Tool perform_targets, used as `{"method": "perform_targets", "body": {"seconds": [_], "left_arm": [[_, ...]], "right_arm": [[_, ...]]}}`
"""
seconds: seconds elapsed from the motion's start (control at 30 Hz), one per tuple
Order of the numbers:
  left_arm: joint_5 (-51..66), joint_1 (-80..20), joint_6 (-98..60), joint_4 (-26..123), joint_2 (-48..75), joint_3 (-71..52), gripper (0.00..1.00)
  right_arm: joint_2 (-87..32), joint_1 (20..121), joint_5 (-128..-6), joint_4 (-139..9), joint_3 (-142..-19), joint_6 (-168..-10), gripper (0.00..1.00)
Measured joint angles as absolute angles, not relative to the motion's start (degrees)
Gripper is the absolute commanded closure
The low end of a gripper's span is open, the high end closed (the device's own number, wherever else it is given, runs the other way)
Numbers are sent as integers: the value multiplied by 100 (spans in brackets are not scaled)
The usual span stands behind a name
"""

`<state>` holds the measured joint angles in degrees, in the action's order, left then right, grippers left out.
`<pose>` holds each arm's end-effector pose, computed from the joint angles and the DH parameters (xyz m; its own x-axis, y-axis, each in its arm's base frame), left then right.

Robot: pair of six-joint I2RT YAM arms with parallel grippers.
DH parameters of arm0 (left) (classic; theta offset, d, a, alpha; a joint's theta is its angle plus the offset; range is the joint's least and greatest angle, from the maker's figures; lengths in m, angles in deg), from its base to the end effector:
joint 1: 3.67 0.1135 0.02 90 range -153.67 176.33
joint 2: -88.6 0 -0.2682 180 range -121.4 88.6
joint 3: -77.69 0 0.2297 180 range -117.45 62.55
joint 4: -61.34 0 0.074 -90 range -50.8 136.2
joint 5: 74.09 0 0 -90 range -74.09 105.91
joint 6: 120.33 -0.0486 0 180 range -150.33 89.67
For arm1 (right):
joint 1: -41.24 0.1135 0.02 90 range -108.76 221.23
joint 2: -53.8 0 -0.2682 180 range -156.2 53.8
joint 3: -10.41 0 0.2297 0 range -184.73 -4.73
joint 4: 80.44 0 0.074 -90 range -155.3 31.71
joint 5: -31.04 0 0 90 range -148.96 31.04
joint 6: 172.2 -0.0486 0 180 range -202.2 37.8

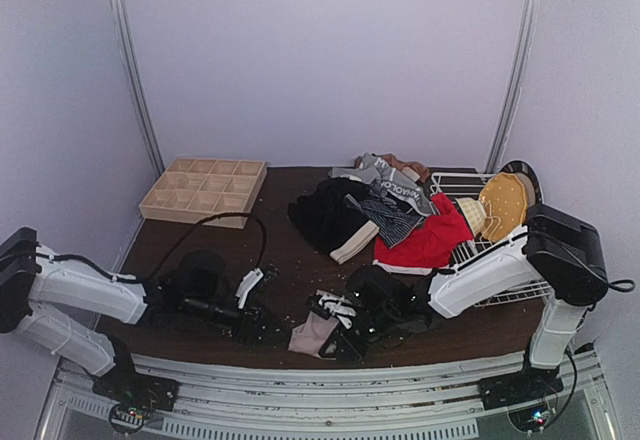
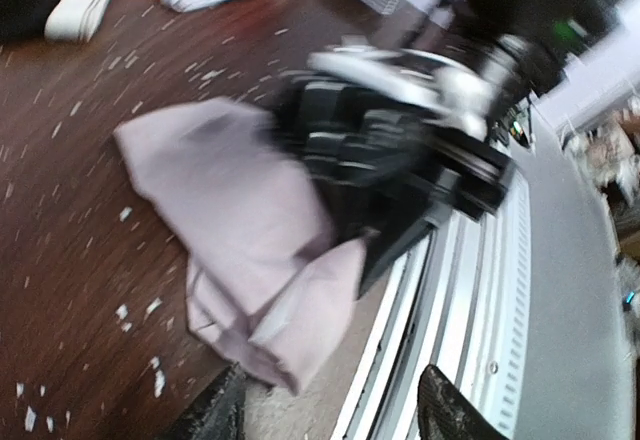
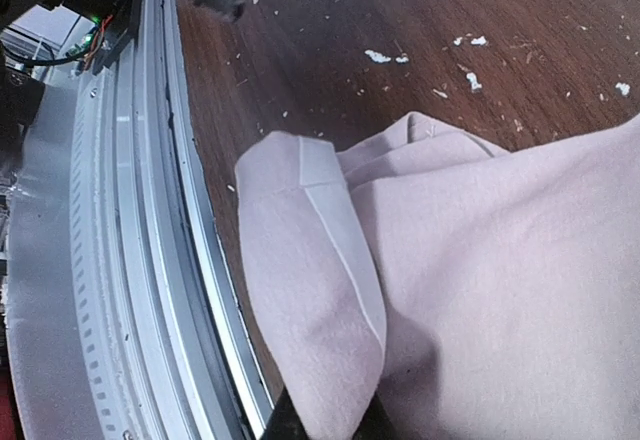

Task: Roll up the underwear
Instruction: Roll the underwear at the center of the board.

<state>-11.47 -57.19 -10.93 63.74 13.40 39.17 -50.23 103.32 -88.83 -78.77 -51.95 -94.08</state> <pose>0.1203 -0.2002 0.1696 -0.6281 0.3533 -0.6933 0.7753 0.3602 -0.5188 0.1383 0.3127 0.1413 -0.5071 -0.5757 -0.6413 -0.8496 0.2090 0.4842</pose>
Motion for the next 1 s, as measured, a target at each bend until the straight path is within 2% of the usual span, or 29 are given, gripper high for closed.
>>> {"method": "perform_targets", "body": {"seconds": [0.2, 0.7, 0.83, 0.97, 1.0], "left_arm": [[-577, -6499, -2264, 7058, 1290, 4051, 43], [-201, -6536, -3945, 7366, -155, 3629, 48], [-185, -6545, -4100, 7390, -266, 3542, 62], [-222, -6551, -4212, 7377, -336, 3432, 87], [-238, -6554, -4238, 7384, -345, 3432, 94]], "right_arm": [[-5191, 10159, -9429, -8284, -5105, -9770, 100], [-5477, 9855, -10238, -9501, -4688, -10592, 100], [-5519, 9840, -10325, -9691, -4620, -10693, 100], [-5528, 9834, -10380, -9800, -4565, -10800, 100], [-5525, 9834, -10382, -9831, -4550, -10819, 97]]}}
